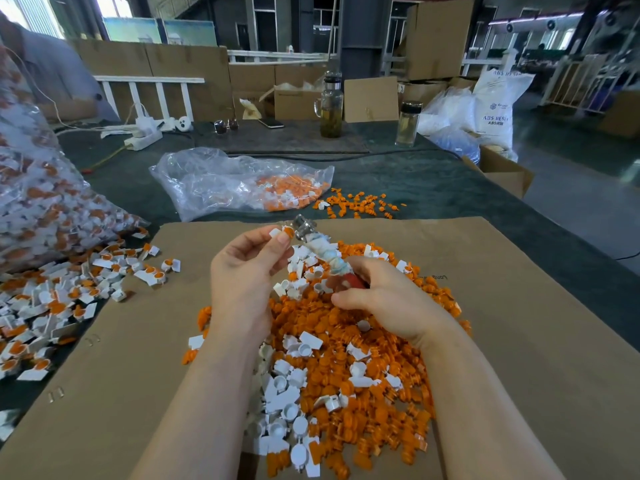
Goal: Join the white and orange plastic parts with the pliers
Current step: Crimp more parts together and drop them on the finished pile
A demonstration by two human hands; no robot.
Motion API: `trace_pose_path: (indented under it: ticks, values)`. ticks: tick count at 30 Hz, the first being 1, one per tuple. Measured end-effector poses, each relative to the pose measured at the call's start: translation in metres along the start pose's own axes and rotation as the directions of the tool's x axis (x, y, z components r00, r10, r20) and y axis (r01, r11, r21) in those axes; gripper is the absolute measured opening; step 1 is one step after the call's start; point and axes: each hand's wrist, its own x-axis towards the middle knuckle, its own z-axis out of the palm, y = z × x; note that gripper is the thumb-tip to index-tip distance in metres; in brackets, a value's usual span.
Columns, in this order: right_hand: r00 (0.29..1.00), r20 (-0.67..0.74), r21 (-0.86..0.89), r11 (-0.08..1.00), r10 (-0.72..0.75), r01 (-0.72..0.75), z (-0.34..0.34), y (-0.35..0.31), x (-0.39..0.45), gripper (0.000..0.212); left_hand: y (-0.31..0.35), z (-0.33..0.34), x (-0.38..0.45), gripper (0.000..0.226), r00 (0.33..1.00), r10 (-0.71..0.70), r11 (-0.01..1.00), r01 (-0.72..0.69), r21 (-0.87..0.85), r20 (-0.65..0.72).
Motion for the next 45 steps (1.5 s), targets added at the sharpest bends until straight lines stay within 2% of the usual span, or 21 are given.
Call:
trace_pose_path:
  ticks: [2,5,8,12,18,29,32,37,41,42,45]
  values:
    - [0.989,-0.129,0.005,0.997,-0.071,0.072,0.003,-0.001,0.002,0.011,-0.001,0.001,-0.001,0.01,0.999,0.042,0.996,-0.041,0.076,-0.003]
    - [0.942,-0.308,0.018,0.989,-0.135,0.148,0.011,-0.002,0.006,0.011,-0.004,0.006,-0.005,0.012,0.993,0.113,0.958,-0.119,0.26,0.037]
    - [0.892,-0.41,-0.009,0.978,-0.193,0.208,0.018,-0.005,0.011,0.008,-0.008,0.013,-0.009,0.015,0.989,0.134,0.916,-0.146,0.374,0.058]
    - [0.868,-0.452,-0.065,0.978,-0.206,0.199,0.022,-0.005,0.014,0.011,-0.009,0.016,-0.01,0.022,0.987,0.148,0.875,-0.16,0.457,0.063]
    - [0.861,-0.457,-0.105,0.975,-0.223,0.197,0.022,-0.005,0.015,0.02,-0.007,0.016,-0.01,0.022,0.988,0.137,0.872,-0.157,0.463,0.077]
    - [0.862,-0.441,-0.145,0.968,-0.249,0.206,0.021,-0.007,0.013,0.023,-0.006,0.013,-0.011,0.018,0.988,0.11,0.902,-0.144,0.407,0.105]
    - [0.882,-0.407,-0.119,0.971,-0.238,0.207,0.021,-0.009,0.011,0.023,-0.006,0.011,-0.009,0.016,0.99,0.108,0.918,-0.133,0.373,0.087]
    - [0.974,-0.186,0.029,0.99,-0.13,0.138,0.01,-0.006,0.005,0.011,-0.001,0.002,-0.003,0.012,0.997,0.082,0.986,-0.081,0.142,-0.002]
    - [0.996,-0.033,-0.024,0.997,-0.08,0.079,0.005,-0.006,0.002,0.012,0.002,-0.002,0.0,0.012,0.999,0.035,0.999,-0.035,-0.001,-0.015]
    - [0.998,-0.007,-0.028,0.998,-0.061,0.061,0.005,-0.006,0.002,0.015,0.003,-0.003,0.0,0.014,0.999,0.029,0.999,-0.029,-0.016,-0.015]
    - [0.999,0.046,-0.06,0.998,-0.006,0.009,0.003,-0.007,0.001,0.045,0.005,-0.003,0.0,0.021,1.0,0.019,0.999,-0.019,-0.038,-0.019]
